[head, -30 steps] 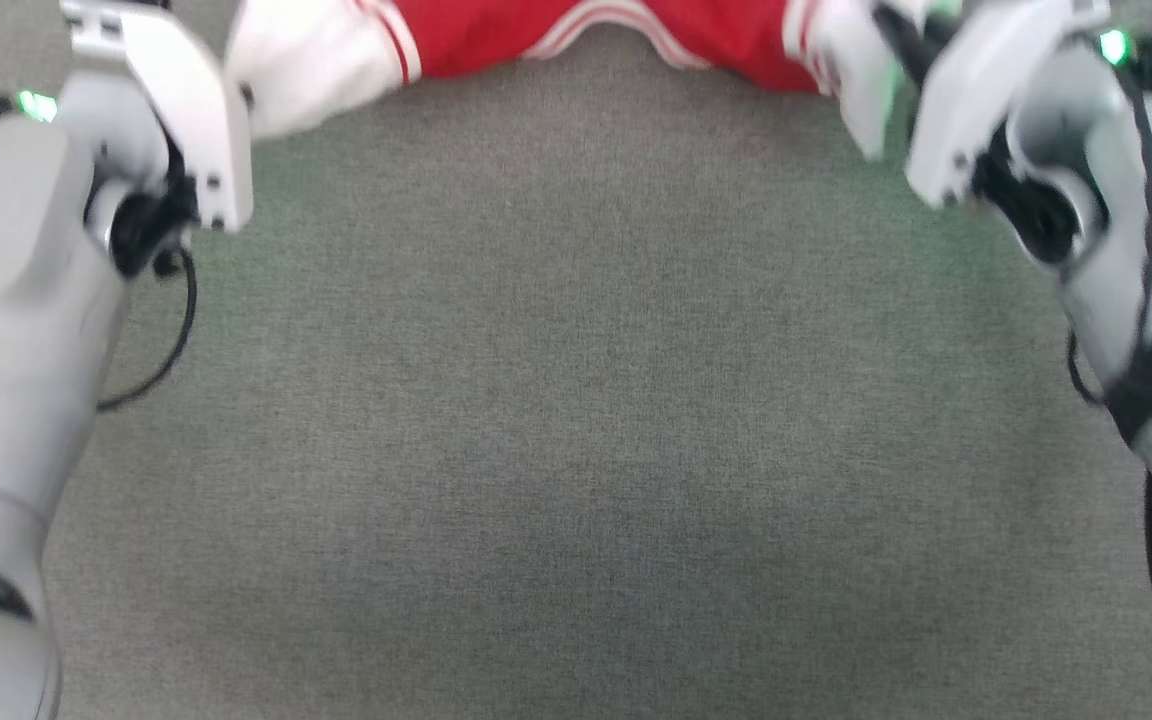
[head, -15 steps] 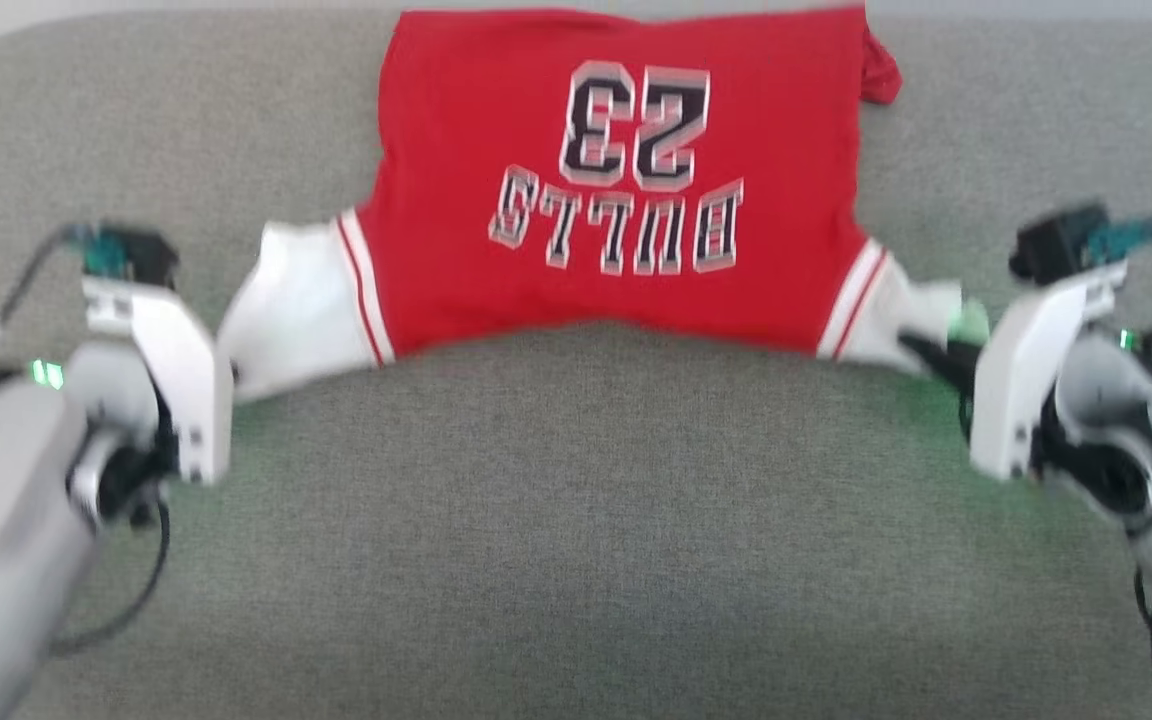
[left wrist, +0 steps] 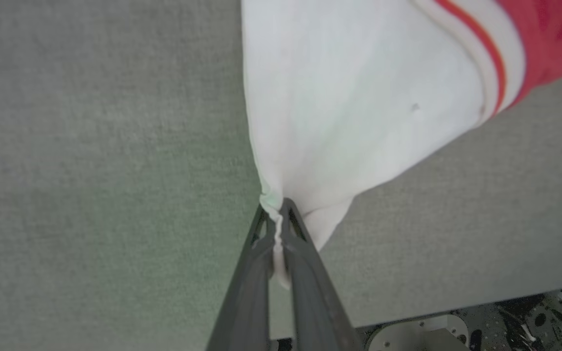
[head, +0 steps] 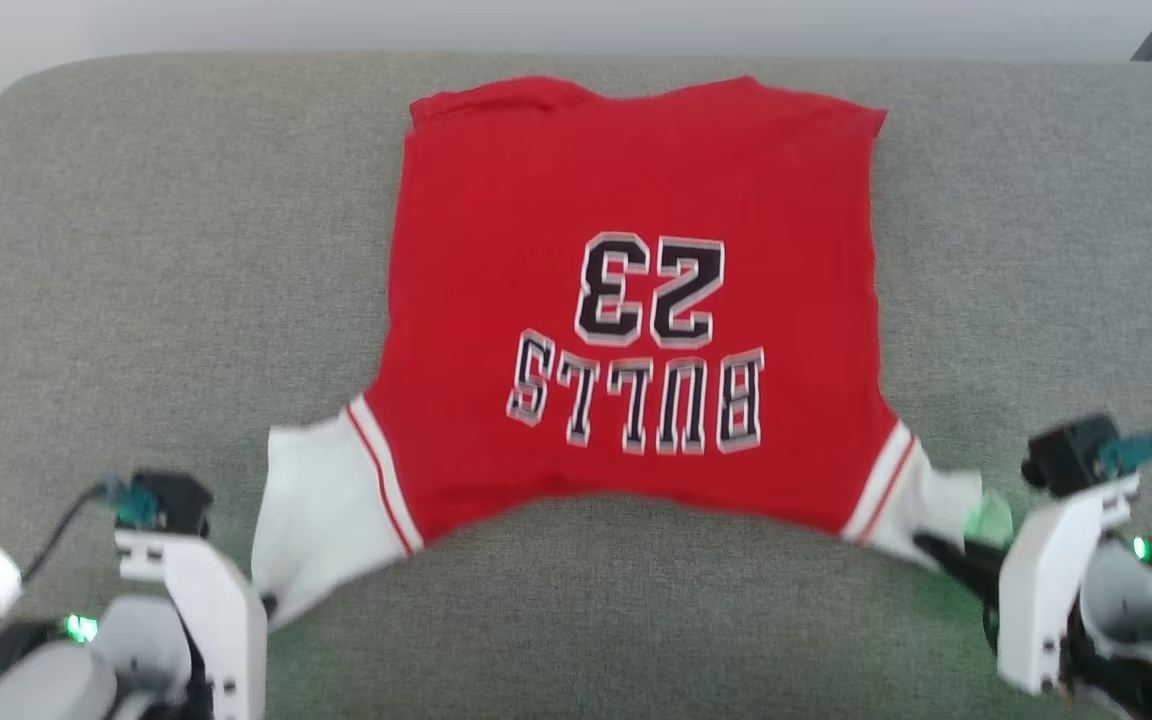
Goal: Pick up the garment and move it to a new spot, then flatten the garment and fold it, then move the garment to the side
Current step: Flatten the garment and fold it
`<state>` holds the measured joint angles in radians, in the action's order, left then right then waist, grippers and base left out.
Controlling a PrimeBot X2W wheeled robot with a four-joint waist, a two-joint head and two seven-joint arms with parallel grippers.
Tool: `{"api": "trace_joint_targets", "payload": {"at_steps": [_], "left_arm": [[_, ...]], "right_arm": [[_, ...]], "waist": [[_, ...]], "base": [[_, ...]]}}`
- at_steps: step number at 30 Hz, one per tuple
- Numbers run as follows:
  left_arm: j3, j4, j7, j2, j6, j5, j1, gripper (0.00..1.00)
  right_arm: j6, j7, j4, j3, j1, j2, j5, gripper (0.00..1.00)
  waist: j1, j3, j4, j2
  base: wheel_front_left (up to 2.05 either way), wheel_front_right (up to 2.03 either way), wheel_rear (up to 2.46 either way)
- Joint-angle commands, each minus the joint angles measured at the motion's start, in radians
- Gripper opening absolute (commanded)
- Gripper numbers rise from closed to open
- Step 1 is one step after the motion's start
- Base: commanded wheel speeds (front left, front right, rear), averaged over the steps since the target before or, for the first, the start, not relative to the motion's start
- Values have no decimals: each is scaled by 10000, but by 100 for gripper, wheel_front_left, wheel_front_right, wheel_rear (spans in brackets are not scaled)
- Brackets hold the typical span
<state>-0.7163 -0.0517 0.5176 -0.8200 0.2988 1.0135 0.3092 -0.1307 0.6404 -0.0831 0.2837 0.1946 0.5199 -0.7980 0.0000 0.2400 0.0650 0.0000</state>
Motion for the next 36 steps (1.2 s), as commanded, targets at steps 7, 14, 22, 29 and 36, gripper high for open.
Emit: {"api": "trace_joint_targets", "payload": {"at_steps": [7, 14, 22, 29, 36], "left_arm": [[-55, 1306, 20, -318, 783, 340, -1303, 0], [12, 1964, -111, -464, 1150, 174, -1374, 0], [234, 1996, -648, -220, 878, -30, -927, 0], [296, 1840, -1133, 130, 583, -250, -465, 0], [105, 1550, -1301, 667, 138, -520, 217, 0]], "right_arm": [[-1, 1082, 1640, -1163, -2257, -753, 650, 0], [-1, 1965, 3137, -1941, -3350, -1433, 1236, 0], [-1, 1747, 4080, -2206, -2655, -1710, 2118, 100], [-1, 1216, 4349, -2753, -1173, -2090, 3095, 100], [-1, 367, 2444, -3059, 1163, -2025, 3662, 100]], "waist": [[0, -4, 96, 0], [0, 1, 188, 0], [0, 73, 249, 0], [0, 303, 429, 0], [0, 795, 913, 0]], "base": [[0, 0, 0], [0, 0, 0], [0, 0, 0], [0, 0, 0], [0, 0, 0]]}}
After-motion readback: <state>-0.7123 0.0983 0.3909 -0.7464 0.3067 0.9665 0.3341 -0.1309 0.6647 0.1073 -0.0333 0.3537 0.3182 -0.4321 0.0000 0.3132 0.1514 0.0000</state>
